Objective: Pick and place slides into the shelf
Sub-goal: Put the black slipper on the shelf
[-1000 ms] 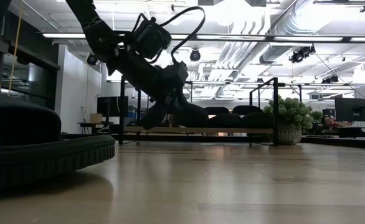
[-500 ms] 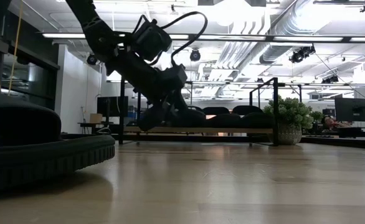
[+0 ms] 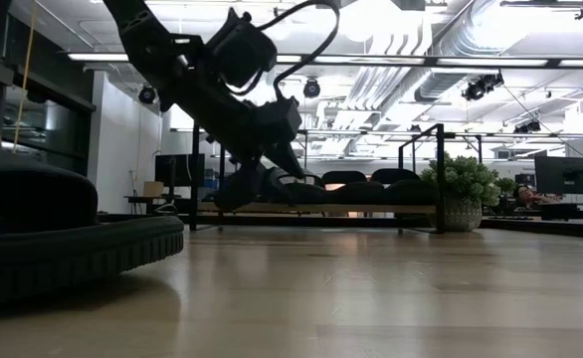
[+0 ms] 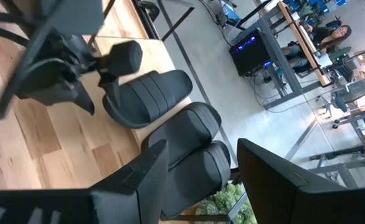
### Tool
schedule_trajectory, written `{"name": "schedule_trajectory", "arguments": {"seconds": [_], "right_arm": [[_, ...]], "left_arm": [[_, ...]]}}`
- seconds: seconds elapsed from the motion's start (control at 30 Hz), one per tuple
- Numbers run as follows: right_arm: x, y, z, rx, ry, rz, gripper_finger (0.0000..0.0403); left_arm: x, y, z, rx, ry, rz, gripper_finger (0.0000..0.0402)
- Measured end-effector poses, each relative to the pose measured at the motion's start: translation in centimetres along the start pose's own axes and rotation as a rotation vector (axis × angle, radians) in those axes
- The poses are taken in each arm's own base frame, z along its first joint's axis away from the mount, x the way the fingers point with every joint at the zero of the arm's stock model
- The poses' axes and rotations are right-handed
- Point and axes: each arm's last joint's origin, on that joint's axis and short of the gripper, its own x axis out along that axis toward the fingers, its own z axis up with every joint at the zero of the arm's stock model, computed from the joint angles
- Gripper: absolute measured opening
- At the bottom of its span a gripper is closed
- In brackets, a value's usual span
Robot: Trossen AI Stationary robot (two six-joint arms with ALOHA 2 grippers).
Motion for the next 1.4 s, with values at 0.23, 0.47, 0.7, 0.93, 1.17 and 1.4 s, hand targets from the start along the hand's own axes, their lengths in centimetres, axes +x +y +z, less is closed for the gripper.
{"name": "schedule_trajectory", "arguments": {"seconds": [0.23,0.47,0.7,0.93,1.17,1.4], "right_arm": [[0.6,0.5,-0.7,-0.004,0.018,-0.020,0.0183],[0.7,0.5,-0.7,0.012,0.019,-0.022,0.0183],[0.7,0.5,-0.7,0.020,0.017,-0.021,0.0183],[0.7,0.4,-0.6,0.009,0.002,-0.044,0.0183],[-0.1,-2.4,-0.9,0.024,-0.025,-0.054,0.0183],[-1.7,-7.4,-1.6,0.075,-0.075,0.003,0.0183]], "left_arm": [[-1.1,-0.9,1.1,-0.008,0.063,0.054,0.0211],[-3.0,-1.6,2.2,-0.004,0.112,0.100,0.0211],[-6.5,-1.4,3.6,-0.025,0.107,0.152,0.0211],[-10.8,-0.8,4.1,-0.085,0.078,0.142,0.0211],[-14.0,-0.4,3.4,-0.181,0.067,0.095,0.0211],[-15.9,0.1,2.6,-0.246,0.065,0.059,0.0211]]}}
